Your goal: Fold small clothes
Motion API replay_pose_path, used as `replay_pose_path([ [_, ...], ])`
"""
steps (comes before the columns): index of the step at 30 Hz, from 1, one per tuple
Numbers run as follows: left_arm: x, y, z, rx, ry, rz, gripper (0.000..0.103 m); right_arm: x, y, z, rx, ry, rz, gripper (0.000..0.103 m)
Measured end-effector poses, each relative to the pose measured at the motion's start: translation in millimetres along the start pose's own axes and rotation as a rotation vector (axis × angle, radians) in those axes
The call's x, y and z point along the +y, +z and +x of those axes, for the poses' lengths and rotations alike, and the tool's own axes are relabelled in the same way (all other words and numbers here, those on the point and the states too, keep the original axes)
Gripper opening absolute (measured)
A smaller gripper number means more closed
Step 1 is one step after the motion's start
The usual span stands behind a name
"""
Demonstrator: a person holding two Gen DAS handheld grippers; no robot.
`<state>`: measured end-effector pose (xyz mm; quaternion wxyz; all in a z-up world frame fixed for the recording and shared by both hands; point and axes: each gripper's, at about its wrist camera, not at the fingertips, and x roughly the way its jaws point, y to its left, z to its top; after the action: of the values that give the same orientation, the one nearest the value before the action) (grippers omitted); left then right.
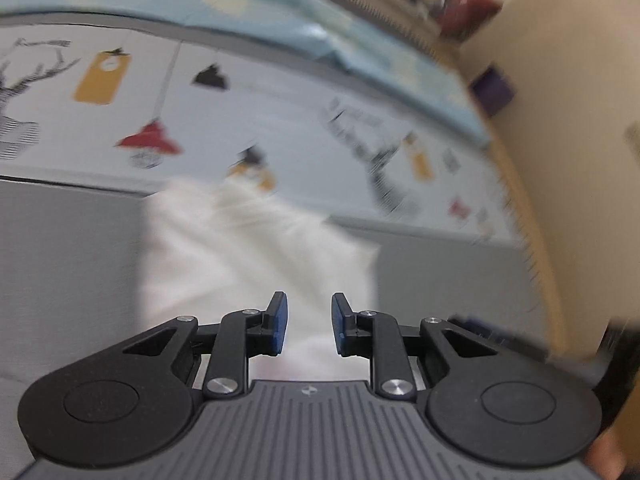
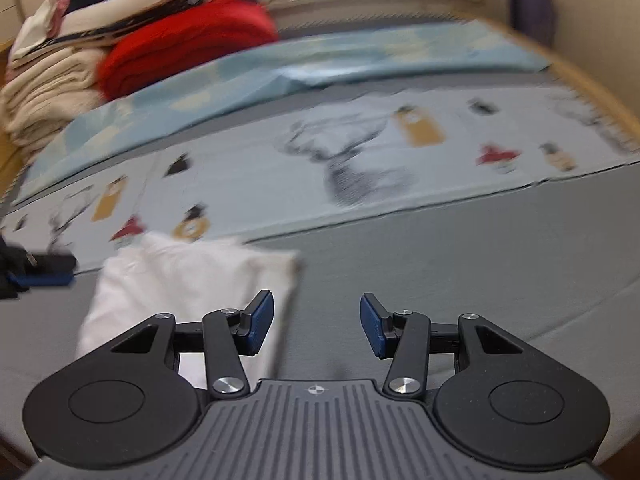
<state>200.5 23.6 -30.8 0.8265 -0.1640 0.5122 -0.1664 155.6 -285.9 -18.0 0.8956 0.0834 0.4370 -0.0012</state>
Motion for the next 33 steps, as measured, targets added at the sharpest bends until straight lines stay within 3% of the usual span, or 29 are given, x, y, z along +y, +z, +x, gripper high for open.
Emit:
replay_pose_path([
  [4, 28, -14, -9, 0.055, 0.055, 0.067, 0.025, 26, -9, 31, 0.187, 0.163, 0.028, 0.052],
  [7, 43, -25, -20, 0.069, 0.063, 0.09, 0.025, 44, -24, 53, 0.337, 0.165, -0.018, 0.05],
  [8, 47, -26, -21, 0.074, 0.06, 0.094, 0.025, 48, -27, 55, 0.352, 0.154, -0.04, 0.032],
  [9, 47, -27, -21, 0.078, 0.056, 0.101, 0.025, 49, -29, 54, 0.35, 0.156, -0.061, 0.019],
  [10, 46, -28, -20, 0.084, 0.049, 0.112, 0.025, 49, -29, 49, 0.341, 0.173, -0.071, 0.015],
  [14, 29, -33, -7, 0.124, 0.025, 0.182, 0.025, 32, -21, 11, 0.209, 0.312, -0.043, 0.006],
  [16, 19, -39, 3, 0.158, 0.015, 0.234, 0.025, 20, -23, 0, 0.204, 0.34, -0.054, 0.005],
  [18, 12, -48, 19, 0.212, 0.031, 0.292, 0.025, 11, -30, 3, 0.264, 0.294, -0.09, 0.005],
  [21, 7, -69, 50, 0.318, 0.117, 0.392, 0.025, -3, -47, 24, 0.395, 0.12, -0.158, 0.0],
  [23, 8, -83, 65, 0.378, 0.163, 0.443, 0.025, -7, -52, 33, 0.435, 0.059, -0.2, 0.0],
  [25, 10, -90, 70, 0.395, 0.164, 0.465, 0.025, -12, -42, 31, 0.395, 0.067, -0.167, 0.0],
  [28, 13, -87, 63, 0.379, 0.149, 0.455, 0.025, -23, -14, 15, 0.203, 0.112, -0.005, 0.003],
  [30, 15, -78, 49, 0.327, 0.121, 0.434, 0.028, -26, -2, 9, 0.109, 0.152, 0.082, 0.011],
  [32, 21, -67, 35, 0.263, 0.098, 0.375, 0.032, -22, 3, 15, 0.067, 0.18, 0.135, 0.033],
  [33, 25, -62, 28, 0.224, 0.104, 0.339, 0.034, -19, 3, 19, 0.052, 0.189, 0.153, 0.037],
])
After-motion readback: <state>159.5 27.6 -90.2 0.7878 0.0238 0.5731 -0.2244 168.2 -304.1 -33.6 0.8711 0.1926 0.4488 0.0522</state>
